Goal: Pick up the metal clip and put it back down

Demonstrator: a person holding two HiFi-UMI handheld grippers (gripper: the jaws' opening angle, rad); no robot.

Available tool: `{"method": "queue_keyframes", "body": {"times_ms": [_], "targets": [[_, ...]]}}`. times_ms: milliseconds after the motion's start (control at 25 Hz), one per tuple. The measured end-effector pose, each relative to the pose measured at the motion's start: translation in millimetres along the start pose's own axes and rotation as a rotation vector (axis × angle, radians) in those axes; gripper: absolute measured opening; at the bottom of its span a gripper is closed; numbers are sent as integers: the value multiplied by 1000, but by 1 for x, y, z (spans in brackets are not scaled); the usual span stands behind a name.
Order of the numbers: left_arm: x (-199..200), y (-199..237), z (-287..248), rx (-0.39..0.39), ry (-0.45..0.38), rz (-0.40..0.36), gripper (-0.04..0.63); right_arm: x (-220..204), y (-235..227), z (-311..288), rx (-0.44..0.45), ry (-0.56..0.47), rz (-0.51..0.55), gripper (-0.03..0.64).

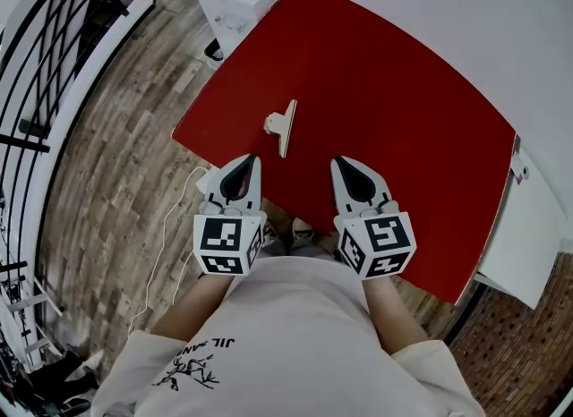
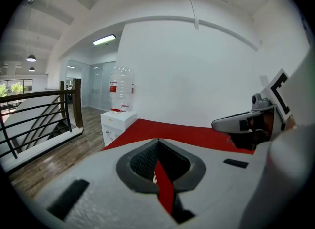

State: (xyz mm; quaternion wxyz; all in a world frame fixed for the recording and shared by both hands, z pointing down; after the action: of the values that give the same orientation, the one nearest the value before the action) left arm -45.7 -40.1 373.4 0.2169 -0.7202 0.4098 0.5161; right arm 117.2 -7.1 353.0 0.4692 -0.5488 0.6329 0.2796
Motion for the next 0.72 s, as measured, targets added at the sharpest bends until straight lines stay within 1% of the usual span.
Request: {"method": "queue_keyframes", "body": {"times_ms": [120,280,480,720], "targets": [[5,-3,3,-8,-11,-3,6,1,4,6,19,-4,-25,5],[8,-5,7,-6,-23,0,6,1,-1,12,7,3,-36,5],[6,-10,8,-10,-22,-2,6,-1,-8,18,0,5,-30,5],[3,-13,12,-8,-17,-1,6,-1,-6,21,9,-2,-26,5]]}}
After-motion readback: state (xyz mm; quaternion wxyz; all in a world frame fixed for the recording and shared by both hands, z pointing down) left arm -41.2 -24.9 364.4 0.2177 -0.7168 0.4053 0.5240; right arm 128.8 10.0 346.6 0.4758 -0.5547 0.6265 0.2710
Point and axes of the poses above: the fingertips, and each gripper's own axes: z backward along the fingers, y to its left, x out of its top, the point moved 3 cm from there along z, backward along the fingers, and after that the axes turned 3 degrees about -x, right-handed, at the moved point
